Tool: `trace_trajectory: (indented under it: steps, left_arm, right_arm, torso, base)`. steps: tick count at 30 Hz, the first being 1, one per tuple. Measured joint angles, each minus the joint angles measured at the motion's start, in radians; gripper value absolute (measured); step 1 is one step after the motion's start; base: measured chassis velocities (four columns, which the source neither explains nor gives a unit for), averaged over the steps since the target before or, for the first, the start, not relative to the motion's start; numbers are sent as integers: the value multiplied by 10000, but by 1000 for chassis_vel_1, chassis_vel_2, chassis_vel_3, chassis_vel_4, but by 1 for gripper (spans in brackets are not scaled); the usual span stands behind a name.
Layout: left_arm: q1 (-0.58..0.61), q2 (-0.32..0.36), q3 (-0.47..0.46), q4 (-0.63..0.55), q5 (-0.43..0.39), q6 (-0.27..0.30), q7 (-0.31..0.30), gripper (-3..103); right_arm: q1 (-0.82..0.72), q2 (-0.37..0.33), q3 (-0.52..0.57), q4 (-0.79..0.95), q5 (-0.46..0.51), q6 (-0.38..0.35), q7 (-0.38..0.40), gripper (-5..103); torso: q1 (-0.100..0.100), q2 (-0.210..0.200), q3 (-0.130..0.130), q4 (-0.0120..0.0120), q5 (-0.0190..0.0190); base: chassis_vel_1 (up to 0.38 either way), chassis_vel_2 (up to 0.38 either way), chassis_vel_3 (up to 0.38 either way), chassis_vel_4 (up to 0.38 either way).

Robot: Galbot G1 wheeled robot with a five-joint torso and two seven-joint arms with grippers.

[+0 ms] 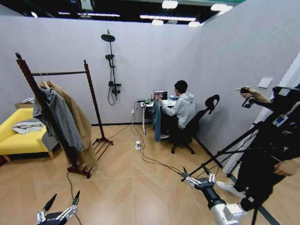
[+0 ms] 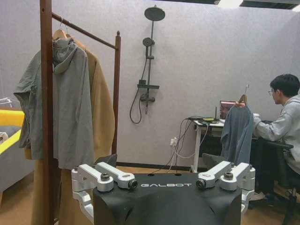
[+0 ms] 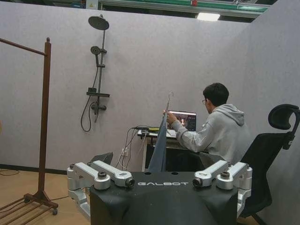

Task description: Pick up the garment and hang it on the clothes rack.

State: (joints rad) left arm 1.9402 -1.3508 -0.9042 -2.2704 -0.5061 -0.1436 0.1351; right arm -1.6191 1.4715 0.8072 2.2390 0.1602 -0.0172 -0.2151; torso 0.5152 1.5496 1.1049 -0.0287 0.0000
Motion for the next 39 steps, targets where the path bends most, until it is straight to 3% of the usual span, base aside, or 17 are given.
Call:
trace_trajectory:
  steps: [39]
  left_arm:
    - [0,0,0,0,0,0,-1,100]
  right_arm:
    - [-81,26,190,230,209,-113,19,100]
  torso:
    - [0,0,0,0,0]
  base:
    - [0,0,0,0]
